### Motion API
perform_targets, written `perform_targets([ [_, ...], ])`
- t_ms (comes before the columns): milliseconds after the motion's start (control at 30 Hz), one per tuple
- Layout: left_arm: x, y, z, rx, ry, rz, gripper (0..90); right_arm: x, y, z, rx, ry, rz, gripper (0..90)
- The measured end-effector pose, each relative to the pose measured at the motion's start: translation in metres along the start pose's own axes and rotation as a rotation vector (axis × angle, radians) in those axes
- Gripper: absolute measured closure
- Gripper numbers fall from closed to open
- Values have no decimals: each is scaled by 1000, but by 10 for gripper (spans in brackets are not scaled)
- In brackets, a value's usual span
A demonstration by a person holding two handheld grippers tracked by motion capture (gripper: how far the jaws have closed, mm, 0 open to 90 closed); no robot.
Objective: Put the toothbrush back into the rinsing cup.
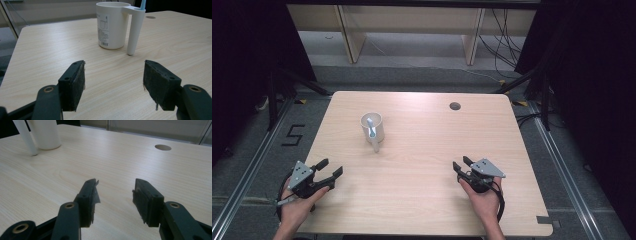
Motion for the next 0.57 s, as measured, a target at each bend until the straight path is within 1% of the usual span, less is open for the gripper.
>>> perform_targets([
  [33,0,-1,1,9,4,3,335,0,0,0,-2,-5,0,534],
  [100,0,-1,1,10,4,-2,336,1,0,0,6,10,4,534],
  [133,0,-1,1,17,7,0,336,1,1,0,-1,8,5,534],
  [233,-1,-2,-1,45,5,-14,343,1,1,0,3,5,2,534],
  [267,-2,-1,0,40,8,-18,343,1,1,0,-2,9,7,534],
  [300,-2,-1,-1,48,10,-21,343,1,0,0,7,8,6,534],
  [333,-2,-1,-2,70,9,-25,343,1,1,0,8,12,11,534],
  [367,-3,0,-2,63,0,-32,347,1,1,0,8,12,10,534],
  [400,-3,0,-2,69,0,-36,350,1,1,0,6,10,10,534],
  [433,-3,0,-3,90,2,-33,350,0,1,1,-5,-1,4,534],
  [467,-3,0,-2,77,2,-39,350,0,1,2,-9,-1,4,533],
  [500,-3,0,-2,80,-2,-41,350,1,0,1,5,9,10,533],
  [567,-4,0,-1,84,-2,-47,350,1,0,2,1,2,2,533],
])
Point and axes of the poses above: each handheld gripper's, and its own axes: y roughly backward along the jaws, z roughly out of its underside, x roughly to its right, the point moved 9 cm from there along -y, roughly forward along the jaws, and after that the axes turned 11 degrees about -y, right-handed, at the moved point
